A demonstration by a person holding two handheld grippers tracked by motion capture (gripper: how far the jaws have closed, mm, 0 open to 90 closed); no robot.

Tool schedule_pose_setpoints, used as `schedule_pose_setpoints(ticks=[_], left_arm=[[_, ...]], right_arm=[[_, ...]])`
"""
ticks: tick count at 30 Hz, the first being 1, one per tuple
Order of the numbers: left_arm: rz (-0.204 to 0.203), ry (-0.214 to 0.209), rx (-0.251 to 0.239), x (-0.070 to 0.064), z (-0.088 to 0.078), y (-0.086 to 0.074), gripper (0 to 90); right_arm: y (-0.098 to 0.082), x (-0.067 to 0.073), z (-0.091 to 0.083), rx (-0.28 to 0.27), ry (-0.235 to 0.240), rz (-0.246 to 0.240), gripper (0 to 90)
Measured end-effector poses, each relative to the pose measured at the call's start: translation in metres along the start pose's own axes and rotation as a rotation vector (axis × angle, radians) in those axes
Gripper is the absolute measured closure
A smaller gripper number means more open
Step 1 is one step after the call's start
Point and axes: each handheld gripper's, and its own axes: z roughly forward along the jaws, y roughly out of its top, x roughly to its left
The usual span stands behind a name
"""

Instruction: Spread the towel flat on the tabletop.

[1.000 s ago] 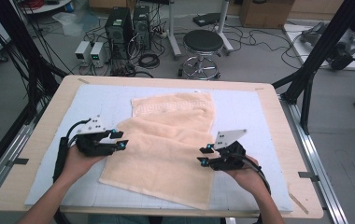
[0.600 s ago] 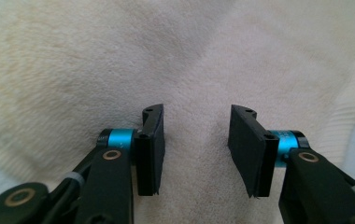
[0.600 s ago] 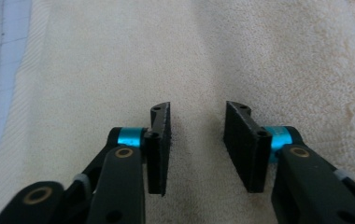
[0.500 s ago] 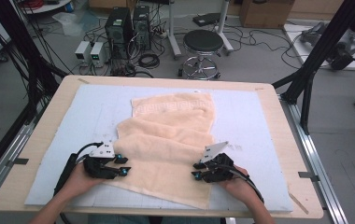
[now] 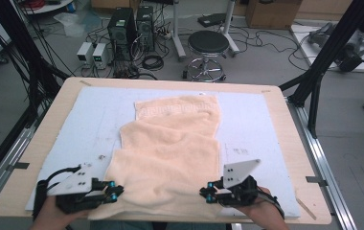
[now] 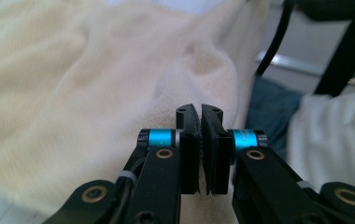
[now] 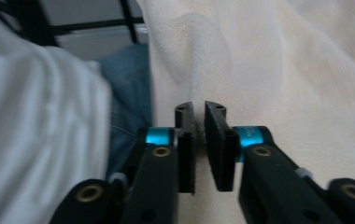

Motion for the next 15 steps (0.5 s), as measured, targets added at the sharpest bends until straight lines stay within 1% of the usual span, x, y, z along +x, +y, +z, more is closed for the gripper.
schedule_pose_setpoints(ticks=[1, 2, 3, 4, 5, 6, 7, 8, 10, 11, 13, 14, 15], left_arm=[[0.006, -0.015, -0.018, -0.006, -0.004, 0.004, 80.8], [0.003, -0.011, -0.030, -0.010, -0.006, 0.007, 71.4], [0.010, -0.013, -0.031, -0.010, -0.006, 0.009, 64.5], [0.024, -0.013, -0.022, -0.008, -0.004, 0.008, 64.3], [0.025, -0.001, -0.011, -0.005, 0.001, 0.006, 63.8], [0.023, 0.011, 0.001, 0.001, 0.006, 0.002, 62.5], [0.012, 0.025, 0.009, 0.008, 0.013, -0.004, 61.3], [0.014, 0.039, 0.032, 0.016, 0.021, -0.010, 60.6], [-0.007, 0.062, 0.069, 0.035, 0.037, -0.024, 59.6], [-0.024, 0.080, 0.085, 0.045, 0.045, -0.031, 58.6], [-0.056, 0.097, 0.121, 0.064, 0.059, -0.043, 56.1], [-0.066, 0.111, 0.142, 0.074, 0.065, -0.047, 55.1], [-0.089, 0.118, 0.161, 0.082, 0.070, -0.050, 53.7]], right_arm=[[0.004, 0.006, -0.005, -0.018, 0.013, -0.008, 72.6], [0.007, 0.010, -0.009, -0.035, 0.021, -0.010, 71.6], [0.009, 0.011, -0.011, -0.037, 0.015, -0.021, 69.9], [0.010, 0.010, -0.011, -0.018, -0.013, -0.027, 68.5], [0.010, 0.006, -0.010, 0.000, -0.036, -0.028, 67.0], [0.009, -0.001, -0.007, 0.009, -0.054, -0.022, 66.0], [0.006, -0.008, -0.003, 0.026, -0.080, -0.013, 64.8], [0.003, -0.016, 0.002, 0.047, -0.105, -0.021, 63.5], [-0.006, -0.033, 0.014, 0.083, -0.126, -0.007, 60.7], [-0.011, -0.042, 0.021, 0.102, -0.141, 0.008, 60.1], [-0.020, -0.058, 0.033, 0.130, -0.149, 0.028, 57.2], [-0.023, -0.065, 0.039, 0.162, -0.166, 0.030, 56.1], [-0.025, -0.071, 0.043, 0.194, -0.179, 0.037, 55.4]])
